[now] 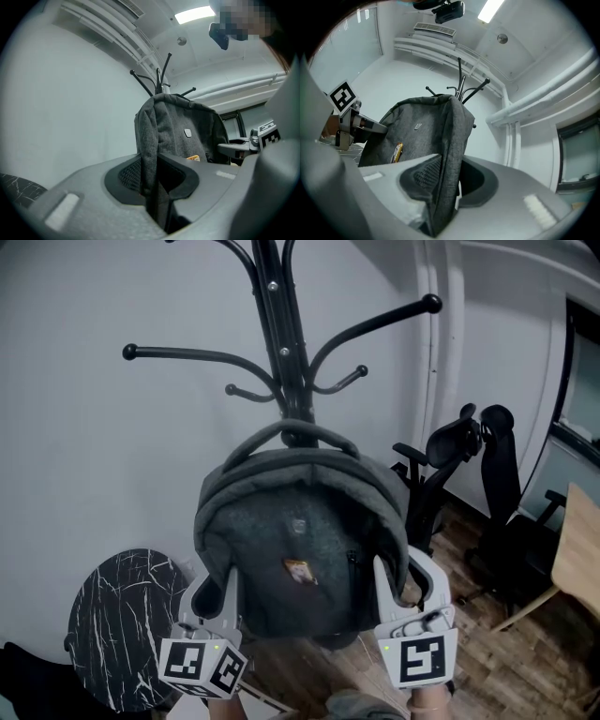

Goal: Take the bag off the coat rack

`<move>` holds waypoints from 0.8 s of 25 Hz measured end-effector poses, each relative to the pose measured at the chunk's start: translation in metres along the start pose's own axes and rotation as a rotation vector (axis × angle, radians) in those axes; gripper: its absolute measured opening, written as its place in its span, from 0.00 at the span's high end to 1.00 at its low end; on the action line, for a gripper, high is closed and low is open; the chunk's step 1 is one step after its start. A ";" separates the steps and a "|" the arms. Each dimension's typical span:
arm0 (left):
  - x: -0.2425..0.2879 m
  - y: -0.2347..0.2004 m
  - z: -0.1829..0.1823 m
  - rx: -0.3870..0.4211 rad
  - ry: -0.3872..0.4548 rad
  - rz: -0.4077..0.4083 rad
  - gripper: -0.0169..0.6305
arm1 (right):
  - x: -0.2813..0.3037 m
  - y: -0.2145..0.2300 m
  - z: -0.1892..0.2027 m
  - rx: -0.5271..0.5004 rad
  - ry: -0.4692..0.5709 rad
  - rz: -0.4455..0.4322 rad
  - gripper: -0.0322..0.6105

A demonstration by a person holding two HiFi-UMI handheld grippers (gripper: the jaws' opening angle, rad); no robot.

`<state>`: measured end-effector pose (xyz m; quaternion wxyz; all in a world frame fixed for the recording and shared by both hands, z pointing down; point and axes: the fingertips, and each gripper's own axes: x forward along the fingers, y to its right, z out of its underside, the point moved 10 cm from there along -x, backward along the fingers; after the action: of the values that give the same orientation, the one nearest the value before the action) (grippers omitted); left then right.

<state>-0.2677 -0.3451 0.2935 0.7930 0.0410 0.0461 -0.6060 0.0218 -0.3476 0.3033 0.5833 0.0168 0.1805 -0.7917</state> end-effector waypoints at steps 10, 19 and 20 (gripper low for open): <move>-0.030 0.007 -0.006 -0.002 0.000 0.024 0.86 | -0.033 -0.009 -0.012 0.009 -0.016 0.019 0.79; -0.060 0.015 -0.004 -0.001 -0.026 0.033 0.86 | -0.065 -0.018 -0.014 0.059 -0.066 -0.002 0.79; -0.063 0.016 -0.004 0.000 -0.029 0.035 0.86 | -0.068 -0.019 -0.014 0.064 -0.070 -0.002 0.79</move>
<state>-0.2687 -0.2796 0.2972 0.8040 0.0330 0.0341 -0.5927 0.0235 -0.2759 0.3113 0.5878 0.0074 0.1346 -0.7977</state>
